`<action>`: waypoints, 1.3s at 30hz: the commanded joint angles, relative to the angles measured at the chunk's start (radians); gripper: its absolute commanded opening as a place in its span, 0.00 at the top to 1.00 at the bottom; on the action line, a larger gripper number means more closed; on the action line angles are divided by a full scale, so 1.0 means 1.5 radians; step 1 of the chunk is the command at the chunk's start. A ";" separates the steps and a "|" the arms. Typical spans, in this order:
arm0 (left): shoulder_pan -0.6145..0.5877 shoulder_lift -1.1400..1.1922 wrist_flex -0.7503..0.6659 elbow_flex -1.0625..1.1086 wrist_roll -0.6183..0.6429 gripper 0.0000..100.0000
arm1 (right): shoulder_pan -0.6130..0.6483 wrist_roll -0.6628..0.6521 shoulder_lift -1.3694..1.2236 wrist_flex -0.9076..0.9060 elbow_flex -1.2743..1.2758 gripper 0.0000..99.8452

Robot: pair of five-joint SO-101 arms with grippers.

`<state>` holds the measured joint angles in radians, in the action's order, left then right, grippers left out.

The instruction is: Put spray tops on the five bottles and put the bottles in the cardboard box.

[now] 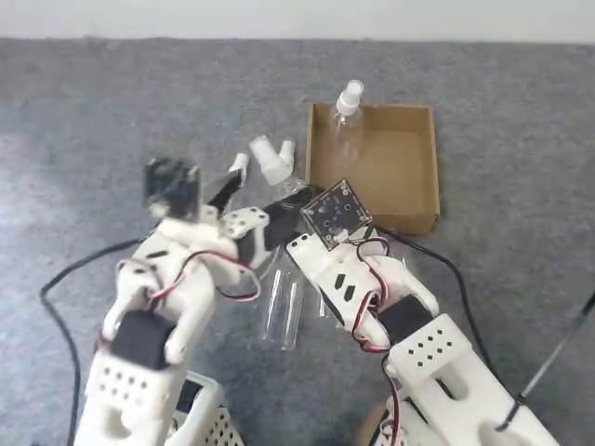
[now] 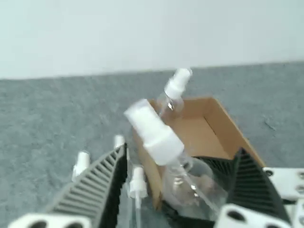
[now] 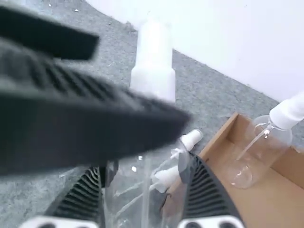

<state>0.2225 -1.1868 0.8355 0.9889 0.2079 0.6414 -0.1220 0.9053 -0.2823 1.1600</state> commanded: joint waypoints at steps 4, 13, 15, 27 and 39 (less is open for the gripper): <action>-0.110 -0.169 0.003 0.018 0.002 0.68 | -0.009 -0.012 0.021 0.015 -0.015 0.99; -0.190 0.020 -0.041 -0.046 0.068 0.79 | 0.054 -0.020 0.028 0.013 0.008 0.99; -0.192 0.088 -0.042 -0.082 0.068 0.79 | 0.069 -0.042 0.028 0.013 0.011 0.99; -0.165 0.164 -0.029 -0.110 0.042 0.79 | 0.071 -0.052 0.027 0.013 0.011 0.99; -0.161 0.042 -0.028 -0.058 0.026 0.79 | 0.070 -0.056 0.027 0.012 0.011 0.99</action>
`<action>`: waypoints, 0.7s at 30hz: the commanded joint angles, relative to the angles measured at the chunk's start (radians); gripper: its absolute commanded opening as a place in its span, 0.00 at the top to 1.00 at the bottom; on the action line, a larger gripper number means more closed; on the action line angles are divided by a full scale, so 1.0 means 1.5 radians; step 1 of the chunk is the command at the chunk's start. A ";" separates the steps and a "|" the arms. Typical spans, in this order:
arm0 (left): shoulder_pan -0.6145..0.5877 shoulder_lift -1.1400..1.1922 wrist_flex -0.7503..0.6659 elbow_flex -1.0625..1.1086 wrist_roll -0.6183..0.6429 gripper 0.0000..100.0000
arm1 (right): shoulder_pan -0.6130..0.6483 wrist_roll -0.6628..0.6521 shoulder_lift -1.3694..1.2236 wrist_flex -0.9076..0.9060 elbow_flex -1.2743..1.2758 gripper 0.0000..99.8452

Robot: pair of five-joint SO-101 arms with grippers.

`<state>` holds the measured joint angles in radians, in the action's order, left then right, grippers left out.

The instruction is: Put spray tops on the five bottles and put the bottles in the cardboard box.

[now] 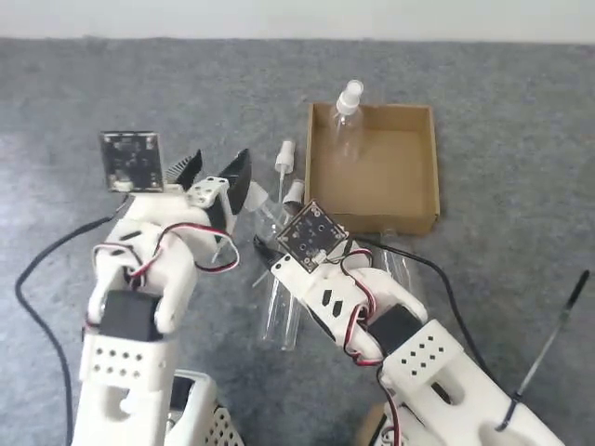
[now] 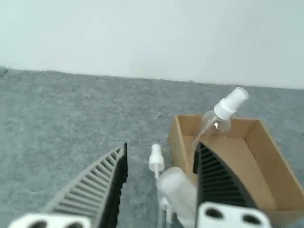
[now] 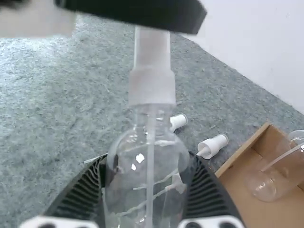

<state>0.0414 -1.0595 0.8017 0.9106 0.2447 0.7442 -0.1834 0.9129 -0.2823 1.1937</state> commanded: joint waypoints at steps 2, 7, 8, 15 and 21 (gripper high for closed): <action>-0.066 -0.070 -0.005 -0.006 0.003 0.79 | -0.008 -0.015 0.022 0.013 -0.012 0.99; -0.081 -0.166 0.054 -0.005 0.036 0.79 | -0.087 -0.009 0.022 0.015 -0.050 0.99; -0.081 -0.184 0.062 -0.003 0.036 0.79 | -0.107 -0.003 0.018 0.011 -0.072 0.99; -0.045 -0.254 0.027 0.076 0.036 0.79 | -0.187 0.040 -0.059 -0.125 -0.338 0.99; 0.079 -0.254 0.024 0.114 -0.010 0.79 | -0.185 0.042 -0.213 -0.253 -0.592 0.99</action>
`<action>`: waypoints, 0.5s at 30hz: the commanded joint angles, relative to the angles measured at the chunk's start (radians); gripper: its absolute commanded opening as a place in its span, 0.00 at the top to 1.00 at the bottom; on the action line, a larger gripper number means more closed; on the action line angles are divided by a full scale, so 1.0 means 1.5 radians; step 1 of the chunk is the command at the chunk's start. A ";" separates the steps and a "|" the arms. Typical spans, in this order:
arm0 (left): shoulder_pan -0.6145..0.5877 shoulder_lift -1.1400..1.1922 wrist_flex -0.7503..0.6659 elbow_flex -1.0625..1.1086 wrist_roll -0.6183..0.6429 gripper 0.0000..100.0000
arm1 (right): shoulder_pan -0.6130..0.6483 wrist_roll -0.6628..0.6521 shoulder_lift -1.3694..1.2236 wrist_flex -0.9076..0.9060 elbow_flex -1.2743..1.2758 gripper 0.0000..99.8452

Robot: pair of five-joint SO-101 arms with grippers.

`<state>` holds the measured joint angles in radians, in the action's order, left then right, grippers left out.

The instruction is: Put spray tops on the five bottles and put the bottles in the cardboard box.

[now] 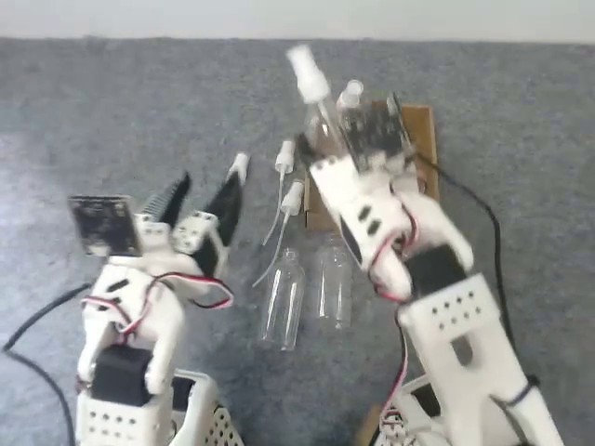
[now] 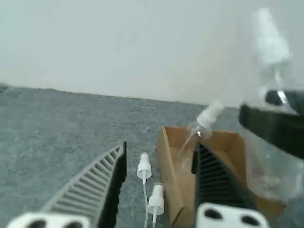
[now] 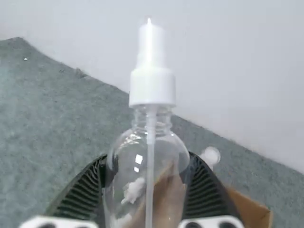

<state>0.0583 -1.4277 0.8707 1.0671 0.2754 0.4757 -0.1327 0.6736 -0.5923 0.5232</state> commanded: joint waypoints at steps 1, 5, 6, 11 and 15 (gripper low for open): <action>0.085 -0.008 -0.023 0.014 -0.033 0.79 | -0.001 0.012 -0.075 -0.062 -0.177 0.99; 0.138 -0.008 -0.019 0.022 -0.034 0.73 | 0.022 0.071 -0.146 -0.137 -0.276 0.99; 0.152 -0.008 -0.018 0.024 -0.034 0.71 | 0.030 0.076 -0.157 -0.150 -0.293 0.99; 0.176 -0.008 -0.030 0.039 -0.069 0.67 | 0.081 0.079 -0.178 -0.171 -0.303 0.99; 0.143 -0.008 -0.086 0.069 -0.072 0.67 | 0.132 0.074 -0.159 -0.228 -0.301 0.99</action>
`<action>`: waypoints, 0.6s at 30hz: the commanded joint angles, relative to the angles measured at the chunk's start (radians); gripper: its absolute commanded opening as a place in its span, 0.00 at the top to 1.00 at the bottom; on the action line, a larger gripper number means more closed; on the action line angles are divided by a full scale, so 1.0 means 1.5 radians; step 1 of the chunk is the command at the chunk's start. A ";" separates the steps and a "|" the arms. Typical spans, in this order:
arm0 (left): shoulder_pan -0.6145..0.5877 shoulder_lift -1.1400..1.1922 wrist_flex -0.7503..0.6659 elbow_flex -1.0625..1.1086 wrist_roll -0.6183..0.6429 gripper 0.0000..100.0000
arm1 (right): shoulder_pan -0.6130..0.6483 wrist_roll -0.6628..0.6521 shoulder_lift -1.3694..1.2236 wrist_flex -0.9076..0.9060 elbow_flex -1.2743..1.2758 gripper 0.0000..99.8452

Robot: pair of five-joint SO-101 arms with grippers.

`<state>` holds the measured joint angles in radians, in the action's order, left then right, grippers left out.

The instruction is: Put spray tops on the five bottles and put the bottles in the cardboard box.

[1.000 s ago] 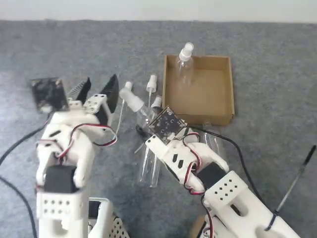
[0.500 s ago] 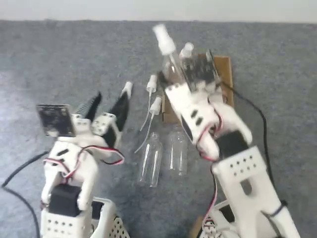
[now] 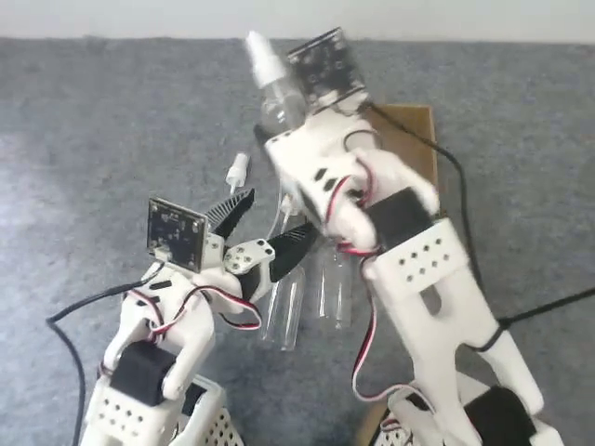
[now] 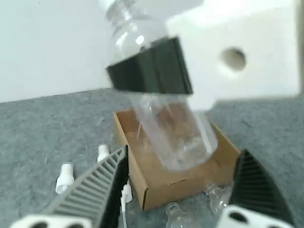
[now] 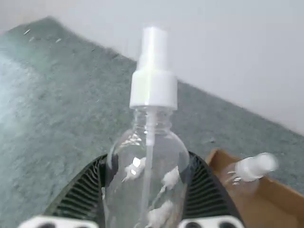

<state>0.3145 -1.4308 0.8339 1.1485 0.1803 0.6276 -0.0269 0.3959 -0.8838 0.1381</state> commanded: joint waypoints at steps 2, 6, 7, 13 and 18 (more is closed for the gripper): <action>-0.054 -0.006 -0.089 0.025 -0.008 0.67 | 0.039 0.003 0.053 -0.067 -0.043 0.99; -0.066 -0.006 -0.098 0.029 -0.008 0.67 | 0.039 -0.019 0.112 -0.095 -0.042 0.99; -0.066 -0.006 -0.098 0.029 -0.008 0.67 | 0.039 -0.033 0.122 -0.099 -0.042 0.99; -0.066 -0.006 -0.098 0.029 -0.008 0.67 | 0.037 -0.049 0.151 -0.147 -0.042 0.99; -0.066 -0.006 -0.097 0.029 -0.008 0.67 | -0.031 -0.049 0.146 -0.140 -0.044 0.99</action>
<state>0.2317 -1.4400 0.7081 1.2006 0.1695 0.6536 -0.0790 0.5692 -1.0879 0.1381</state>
